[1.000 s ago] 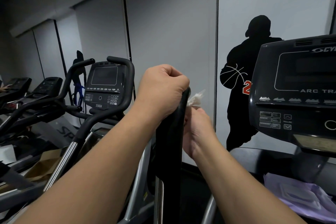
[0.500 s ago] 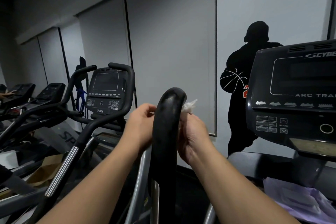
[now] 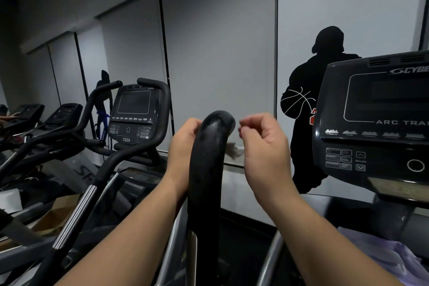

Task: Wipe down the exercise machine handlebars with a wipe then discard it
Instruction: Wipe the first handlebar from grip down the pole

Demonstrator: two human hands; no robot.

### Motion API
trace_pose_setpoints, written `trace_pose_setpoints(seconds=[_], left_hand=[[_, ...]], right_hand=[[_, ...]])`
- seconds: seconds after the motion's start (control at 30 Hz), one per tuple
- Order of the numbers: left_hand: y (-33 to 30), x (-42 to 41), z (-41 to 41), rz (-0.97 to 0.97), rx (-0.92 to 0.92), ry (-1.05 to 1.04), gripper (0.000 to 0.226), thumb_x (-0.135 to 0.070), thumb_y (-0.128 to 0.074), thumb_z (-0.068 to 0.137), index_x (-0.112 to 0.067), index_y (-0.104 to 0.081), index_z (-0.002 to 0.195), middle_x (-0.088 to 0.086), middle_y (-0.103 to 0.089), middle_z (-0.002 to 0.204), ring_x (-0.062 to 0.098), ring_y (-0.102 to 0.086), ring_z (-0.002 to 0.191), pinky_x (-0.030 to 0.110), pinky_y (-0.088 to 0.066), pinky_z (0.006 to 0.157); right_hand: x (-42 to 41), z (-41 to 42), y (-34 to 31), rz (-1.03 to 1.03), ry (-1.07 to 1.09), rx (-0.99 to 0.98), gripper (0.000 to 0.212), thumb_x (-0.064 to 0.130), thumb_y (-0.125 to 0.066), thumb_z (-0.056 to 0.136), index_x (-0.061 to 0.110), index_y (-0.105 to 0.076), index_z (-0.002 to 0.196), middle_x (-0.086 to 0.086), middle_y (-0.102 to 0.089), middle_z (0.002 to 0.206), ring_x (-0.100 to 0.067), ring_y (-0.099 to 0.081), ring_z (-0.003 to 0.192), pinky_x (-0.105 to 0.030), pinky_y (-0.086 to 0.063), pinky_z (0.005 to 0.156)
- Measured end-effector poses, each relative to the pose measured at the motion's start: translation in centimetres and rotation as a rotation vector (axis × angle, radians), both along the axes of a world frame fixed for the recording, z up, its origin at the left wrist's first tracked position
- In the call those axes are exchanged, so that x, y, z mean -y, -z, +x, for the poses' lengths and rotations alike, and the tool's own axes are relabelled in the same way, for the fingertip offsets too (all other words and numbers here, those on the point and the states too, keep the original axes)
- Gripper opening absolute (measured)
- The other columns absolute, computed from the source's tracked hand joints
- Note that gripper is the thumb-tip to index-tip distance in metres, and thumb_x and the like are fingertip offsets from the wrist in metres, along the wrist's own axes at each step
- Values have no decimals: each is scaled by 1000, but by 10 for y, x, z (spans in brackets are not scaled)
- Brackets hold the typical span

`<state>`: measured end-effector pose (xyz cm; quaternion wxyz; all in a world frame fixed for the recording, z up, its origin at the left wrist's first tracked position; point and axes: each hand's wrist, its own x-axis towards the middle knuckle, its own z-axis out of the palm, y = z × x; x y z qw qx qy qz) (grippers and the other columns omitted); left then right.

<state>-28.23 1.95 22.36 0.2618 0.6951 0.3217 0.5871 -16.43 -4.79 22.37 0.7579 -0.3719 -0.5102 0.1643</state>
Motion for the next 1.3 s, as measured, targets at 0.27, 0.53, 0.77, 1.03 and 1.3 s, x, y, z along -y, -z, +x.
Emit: trace_pose_setpoints(seconds=[0.27, 0.53, 0.77, 1.03, 1.3], left_hand=[[-18, 0, 4, -111, 229, 38, 37, -47, -62, 47, -20, -62, 72, -6, -60, 62, 19, -54, 70, 39, -47, 67], [-17, -11, -2, -90, 78, -27, 22, -30, -61, 70, -12, -67, 79, -10, -60, 56, 12, -53, 59, 29, -46, 59], [-23, -31, -1, 4, -29, -167, 8, -13, -65, 86, -14, -56, 87, -5, -60, 72, 19, -53, 67, 34, -46, 65], [-23, -32, -12, -70, -163, -5, 18, -7, -64, 88, -21, -71, 80, -2, -69, 67, 13, -60, 59, 27, -51, 53], [-26, -44, -11, -99, -146, 7, 19, -2, -66, 86, -16, -77, 84, 7, -76, 75, 11, -63, 57, 28, -54, 53]], right_hand=[[0, -16, -16, 175, 275, 623, 22, 42, -49, 93, 24, -61, 98, 9, -55, 98, -17, -52, 100, -41, -46, 88], [-9, -22, -10, 221, 255, 532, 19, 38, -49, 90, 25, -62, 93, 12, -55, 94, -19, -54, 100, -48, -46, 87], [-13, -21, -6, 279, 236, 501, 14, 33, -50, 91, 27, -63, 93, 16, -55, 94, -20, -56, 101, -47, -46, 89], [-15, -20, -6, 286, 221, 508, 13, 33, -49, 91, 31, -61, 96, 14, -57, 99, -22, -57, 104, -39, -47, 89], [-16, -21, -6, 276, 198, 498, 14, 33, -47, 91, 34, -60, 95, 0, -59, 100, -29, -57, 106, -41, -47, 92]])
